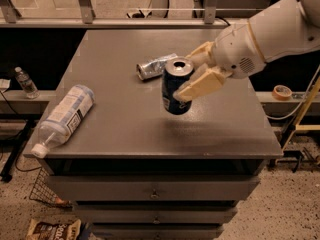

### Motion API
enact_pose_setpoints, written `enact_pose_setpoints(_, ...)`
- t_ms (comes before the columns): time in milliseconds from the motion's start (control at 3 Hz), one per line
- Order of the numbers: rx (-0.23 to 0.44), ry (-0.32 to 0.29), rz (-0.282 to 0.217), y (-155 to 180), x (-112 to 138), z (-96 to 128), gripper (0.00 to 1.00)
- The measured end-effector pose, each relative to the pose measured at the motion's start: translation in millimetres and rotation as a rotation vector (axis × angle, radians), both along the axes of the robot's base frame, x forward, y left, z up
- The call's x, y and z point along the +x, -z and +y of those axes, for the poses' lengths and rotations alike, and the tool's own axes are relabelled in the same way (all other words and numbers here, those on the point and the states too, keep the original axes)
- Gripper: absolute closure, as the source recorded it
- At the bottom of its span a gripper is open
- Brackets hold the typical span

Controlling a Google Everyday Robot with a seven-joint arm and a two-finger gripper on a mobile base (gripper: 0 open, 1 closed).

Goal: Move pepsi can near blue plastic bottle

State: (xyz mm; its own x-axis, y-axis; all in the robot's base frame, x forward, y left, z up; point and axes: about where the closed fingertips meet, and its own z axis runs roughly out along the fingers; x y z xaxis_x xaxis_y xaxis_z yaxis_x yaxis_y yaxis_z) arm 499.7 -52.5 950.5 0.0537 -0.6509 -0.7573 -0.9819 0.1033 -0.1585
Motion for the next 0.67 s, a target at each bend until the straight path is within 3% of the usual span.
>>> enact_pose_setpoints(333,0.053,-0.098,0.045,7.0,-6.0,42.0,1.00)
enact_pose_setpoints(667,0.046,-0.193,0.085,20.8,-9.9,83.4,1.00)
